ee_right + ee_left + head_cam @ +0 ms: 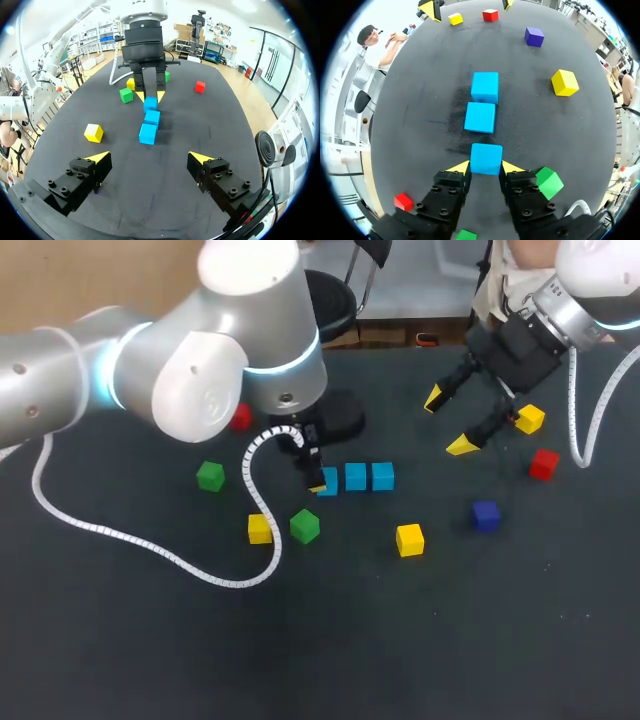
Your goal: Place the blue cubes, place green cubes on the blue cubes, place the yellow cubes on the green cubes, then place the red cubes on the yellow cubes, and place purple cube on the red cubes.
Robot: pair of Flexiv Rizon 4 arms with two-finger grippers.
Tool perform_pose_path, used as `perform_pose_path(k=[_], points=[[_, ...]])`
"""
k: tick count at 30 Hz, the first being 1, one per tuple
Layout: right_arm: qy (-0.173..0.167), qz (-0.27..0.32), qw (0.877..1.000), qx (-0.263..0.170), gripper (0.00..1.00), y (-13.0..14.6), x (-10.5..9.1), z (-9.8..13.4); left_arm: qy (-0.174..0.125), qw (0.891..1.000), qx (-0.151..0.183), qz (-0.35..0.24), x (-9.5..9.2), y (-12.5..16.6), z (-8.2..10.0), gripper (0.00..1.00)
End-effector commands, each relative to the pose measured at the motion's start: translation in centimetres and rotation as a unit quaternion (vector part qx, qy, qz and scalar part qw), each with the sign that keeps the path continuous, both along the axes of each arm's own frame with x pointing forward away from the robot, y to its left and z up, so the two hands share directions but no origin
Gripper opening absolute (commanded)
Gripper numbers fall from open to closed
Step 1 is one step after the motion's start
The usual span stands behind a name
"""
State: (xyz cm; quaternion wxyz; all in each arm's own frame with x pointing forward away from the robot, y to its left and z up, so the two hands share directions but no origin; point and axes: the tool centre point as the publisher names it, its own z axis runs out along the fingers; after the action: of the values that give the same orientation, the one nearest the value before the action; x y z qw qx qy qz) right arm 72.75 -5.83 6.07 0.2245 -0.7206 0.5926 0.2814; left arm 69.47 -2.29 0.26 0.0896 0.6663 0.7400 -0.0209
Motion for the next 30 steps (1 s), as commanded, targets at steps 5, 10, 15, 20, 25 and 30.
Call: perform_pose_path(k=[5,10,15,20,25,30], points=[[0.0,0.0,1.0,0.001,1.0,0.0,0.0,0.0,-0.004,1.0,-0.006,-0.012,0.6,0.1,0.0,0.0],[0.0,0.0,1.0,0.001,1.0,0.0,0.0,0.0,-0.005,1.0,-0.004,-0.024,1.0,-0.2,-0.3,0.0],[0.0,0.0,1.0,0.001,1.0,0.0,0.0,0.0,-0.005,1.0,-0.001,-0.023,1.4,-0.2,-0.2,0.0],[0.0,0.0,1.0,0.001,1.0,0.0,0.0,0.0,0.0,1.0,0.003,-0.021,1.4,0.0,-0.6,0.0],[0.0,0.0,1.0,0.001,1.0,0.0,0.0,0.0,0.003,1.0,0.003,-0.019,1.2,0.1,-0.8,0.0],[0.0,0.0,1.0,0.001,1.0,0.0,0.0,0.0,0.006,1.0,0.002,-0.015,1.4,0.2,-1.0,0.0]])
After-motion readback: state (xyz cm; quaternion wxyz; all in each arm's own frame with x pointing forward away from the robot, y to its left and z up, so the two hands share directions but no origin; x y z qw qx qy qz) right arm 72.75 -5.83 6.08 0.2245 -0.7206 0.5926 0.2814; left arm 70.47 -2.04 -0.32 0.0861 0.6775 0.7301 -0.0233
